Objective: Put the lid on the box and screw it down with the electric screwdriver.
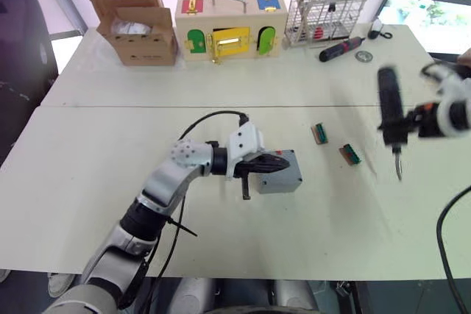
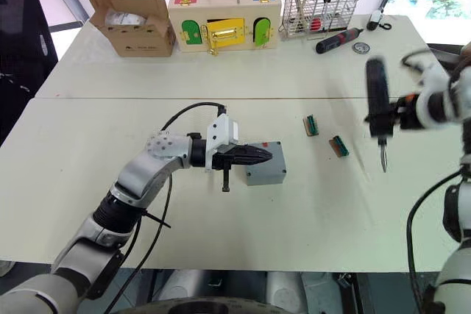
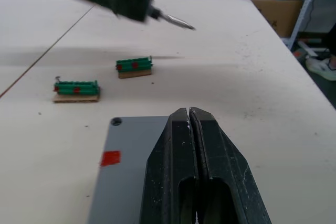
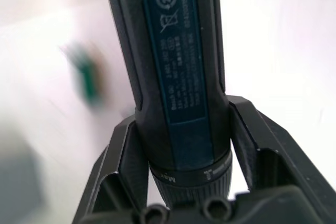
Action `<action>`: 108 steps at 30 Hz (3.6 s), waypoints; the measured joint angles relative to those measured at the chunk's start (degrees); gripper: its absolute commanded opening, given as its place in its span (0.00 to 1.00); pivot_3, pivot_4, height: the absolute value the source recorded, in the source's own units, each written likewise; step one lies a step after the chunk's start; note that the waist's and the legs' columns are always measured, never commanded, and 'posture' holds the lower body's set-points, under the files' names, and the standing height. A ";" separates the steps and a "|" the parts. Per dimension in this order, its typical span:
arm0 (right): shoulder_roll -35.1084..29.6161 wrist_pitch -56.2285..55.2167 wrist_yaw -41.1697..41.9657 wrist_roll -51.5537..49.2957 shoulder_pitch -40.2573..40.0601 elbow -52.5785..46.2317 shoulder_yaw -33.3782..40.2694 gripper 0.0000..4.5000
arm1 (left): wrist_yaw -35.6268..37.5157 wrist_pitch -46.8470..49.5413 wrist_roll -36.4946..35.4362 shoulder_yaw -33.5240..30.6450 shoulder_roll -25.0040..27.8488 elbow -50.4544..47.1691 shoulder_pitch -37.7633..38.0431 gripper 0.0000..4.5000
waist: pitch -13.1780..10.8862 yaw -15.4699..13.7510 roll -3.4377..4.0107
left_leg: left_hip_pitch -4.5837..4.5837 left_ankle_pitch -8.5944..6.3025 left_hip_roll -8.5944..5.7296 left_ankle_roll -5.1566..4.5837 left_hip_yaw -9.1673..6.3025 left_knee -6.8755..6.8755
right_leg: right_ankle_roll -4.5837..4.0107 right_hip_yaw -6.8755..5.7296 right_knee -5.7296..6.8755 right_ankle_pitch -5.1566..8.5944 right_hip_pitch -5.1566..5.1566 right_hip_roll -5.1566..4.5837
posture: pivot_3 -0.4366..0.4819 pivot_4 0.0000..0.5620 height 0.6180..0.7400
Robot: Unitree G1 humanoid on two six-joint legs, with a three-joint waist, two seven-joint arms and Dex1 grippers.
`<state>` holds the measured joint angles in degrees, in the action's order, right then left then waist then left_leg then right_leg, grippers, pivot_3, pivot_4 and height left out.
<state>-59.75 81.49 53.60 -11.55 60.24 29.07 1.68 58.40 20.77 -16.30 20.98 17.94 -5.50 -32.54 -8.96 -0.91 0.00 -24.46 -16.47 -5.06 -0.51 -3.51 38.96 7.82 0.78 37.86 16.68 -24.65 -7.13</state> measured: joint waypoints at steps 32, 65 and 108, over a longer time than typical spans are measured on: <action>51.77 -42.73 -41.99 -16.80 -52.21 -77.88 14.39 0.41 | -1.69 11.43 -3.27 -5.86 5.97 -1.53 -1.32 0.00 | 0.08 2.82 0.19 | 0.27 0.06 -0.04 0.04 -0.19 0.07 | 0.03 0.25 0.39 0.00 0.15 0.19 | 0.48 0.27 0.98; 45.18 -47.67 -41.83 -16.67 -58.20 -74.16 6.33 0.41 | -1.14 5.25 4.56 2.35 5.57 -3.01 0.64 0.00 | 0.08 1.56 0.19 | 0.41 0.06 -0.04 0.04 -0.16 0.11 | 0.03 0.31 0.31 0.00 0.31 0.24 | 0.48 0.27 0.98; 36.86 -38.54 -41.11 -17.19 -52.86 -70.97 2.92 0.41 | -1.98 4.21 7.54 4.20 5.19 -3.07 1.73 0.00 | 0.64 1.51 -0.45 | 2.26 -0.19 0.02 -0.35 -0.38 -0.78 | 0.07 0.28 -0.74 0.05 2.32 0.32 | 0.48 0.27 0.98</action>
<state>-22.89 42.96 12.48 -28.74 7.38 -41.89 4.59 56.42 24.98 -8.77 25.18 23.13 -8.57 -30.81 -8.33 0.60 -0.46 -22.20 -16.66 -5.04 -0.86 -3.90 38.18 7.89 1.07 37.13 16.73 -22.34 -6.81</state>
